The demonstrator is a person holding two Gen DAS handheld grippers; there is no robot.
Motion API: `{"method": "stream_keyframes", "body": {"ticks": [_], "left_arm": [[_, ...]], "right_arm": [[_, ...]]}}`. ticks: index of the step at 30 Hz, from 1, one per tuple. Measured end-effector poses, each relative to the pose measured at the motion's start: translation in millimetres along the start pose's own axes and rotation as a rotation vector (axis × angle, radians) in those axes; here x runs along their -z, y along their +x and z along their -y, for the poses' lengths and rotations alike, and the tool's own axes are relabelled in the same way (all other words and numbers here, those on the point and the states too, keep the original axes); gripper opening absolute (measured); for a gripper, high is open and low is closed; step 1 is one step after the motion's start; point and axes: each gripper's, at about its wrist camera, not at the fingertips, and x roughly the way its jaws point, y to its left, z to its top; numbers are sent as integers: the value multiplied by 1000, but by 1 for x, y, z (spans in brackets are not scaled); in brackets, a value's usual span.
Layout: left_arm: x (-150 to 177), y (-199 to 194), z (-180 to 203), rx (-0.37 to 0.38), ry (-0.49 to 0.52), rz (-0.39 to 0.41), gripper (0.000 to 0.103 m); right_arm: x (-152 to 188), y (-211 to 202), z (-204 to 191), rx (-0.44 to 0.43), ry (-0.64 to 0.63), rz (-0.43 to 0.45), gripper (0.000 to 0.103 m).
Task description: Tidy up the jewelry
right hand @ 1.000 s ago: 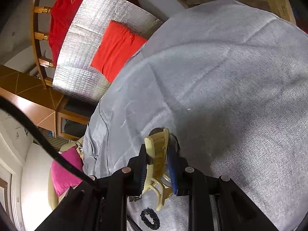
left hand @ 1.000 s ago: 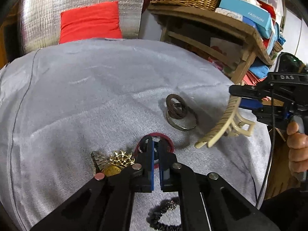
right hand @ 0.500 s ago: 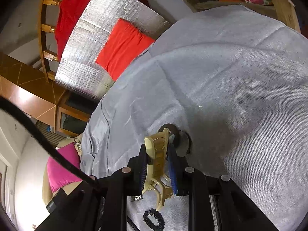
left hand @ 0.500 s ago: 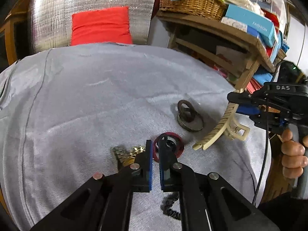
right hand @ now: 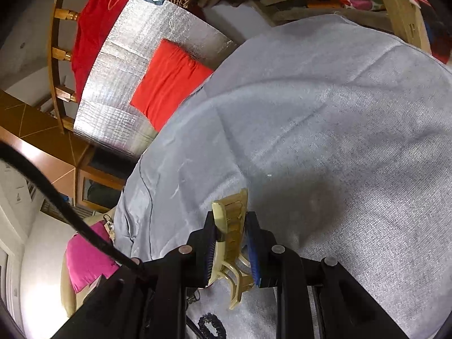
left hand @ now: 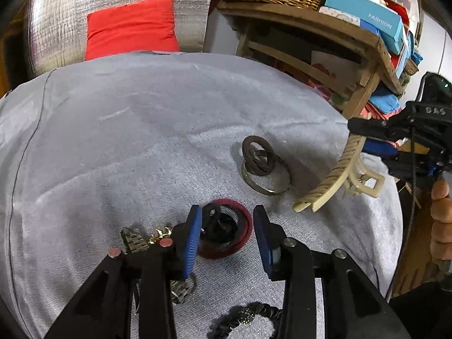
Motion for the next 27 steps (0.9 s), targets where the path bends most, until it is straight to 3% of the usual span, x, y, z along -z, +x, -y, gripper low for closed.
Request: {"method": "stream_keyframes", "body": {"ticks": [4, 7, 12, 21, 27], "left_arm": [[2, 0, 2, -4, 16, -1, 11], [3, -6, 0, -6, 20, 13, 7], [6, -20, 2, 31, 34, 45, 5], [9, -46, -12, 26, 7, 89, 4], [11, -30, -11, -5, 8, 27, 6]], "right_arm": [[-1, -2, 2, -2, 6, 5, 22], [-1, -3, 2, -2, 8, 9, 22], [1, -3, 0, -3, 4, 9, 22], [6, -1, -8, -13, -8, 14, 22], [9, 5, -11, -12, -10, 2, 22]]}}
